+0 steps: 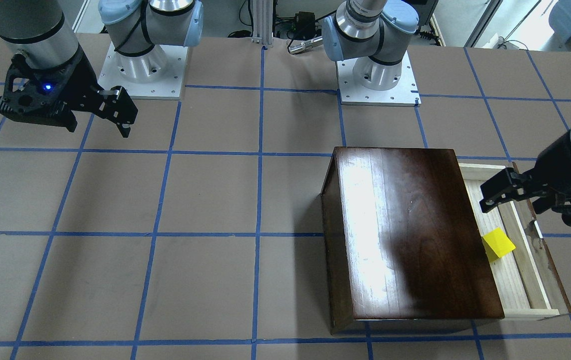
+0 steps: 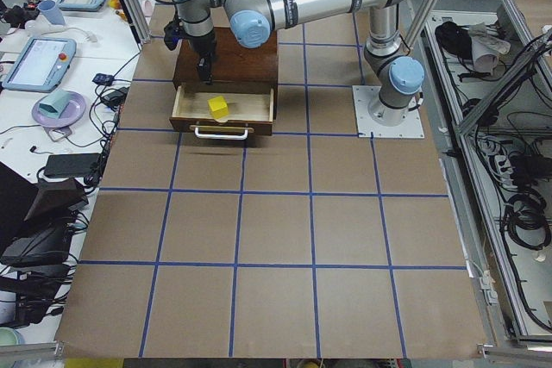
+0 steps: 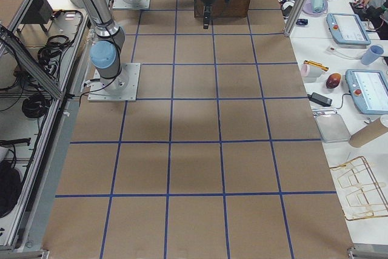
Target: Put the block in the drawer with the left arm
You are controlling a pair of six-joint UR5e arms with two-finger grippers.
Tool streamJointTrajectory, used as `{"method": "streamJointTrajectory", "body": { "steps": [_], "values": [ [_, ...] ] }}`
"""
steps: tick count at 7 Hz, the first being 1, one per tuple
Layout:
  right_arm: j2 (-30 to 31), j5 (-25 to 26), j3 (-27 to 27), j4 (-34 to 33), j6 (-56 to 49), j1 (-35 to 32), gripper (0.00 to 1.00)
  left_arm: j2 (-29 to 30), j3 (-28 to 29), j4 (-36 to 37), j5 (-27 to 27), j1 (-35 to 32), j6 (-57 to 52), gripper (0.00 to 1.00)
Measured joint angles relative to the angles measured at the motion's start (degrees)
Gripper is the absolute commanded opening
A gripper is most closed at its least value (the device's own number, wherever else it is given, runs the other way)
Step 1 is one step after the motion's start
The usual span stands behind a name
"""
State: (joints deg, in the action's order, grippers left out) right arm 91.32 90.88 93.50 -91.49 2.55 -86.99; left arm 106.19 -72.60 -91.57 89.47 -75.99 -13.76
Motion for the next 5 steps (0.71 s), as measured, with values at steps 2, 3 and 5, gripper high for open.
{"method": "streamJointTrajectory", "body": {
  "steps": [2,3,5],
  "values": [
    [0.00,0.00,0.01,0.00,0.00,-0.02,1.00,-2.36,-2.40,-0.78,0.78,-6.83,7.65,1.00],
    [0.00,0.00,0.00,0.00,0.00,-0.02,1.00,-3.64,-4.47,-0.78,2.36,-9.65,9.43,1.00],
    [0.00,0.00,-0.03,0.00,0.00,-0.02,1.00,-6.14,-8.94,-0.14,4.26,-13.35,10.44,1.00]
  ]
}}
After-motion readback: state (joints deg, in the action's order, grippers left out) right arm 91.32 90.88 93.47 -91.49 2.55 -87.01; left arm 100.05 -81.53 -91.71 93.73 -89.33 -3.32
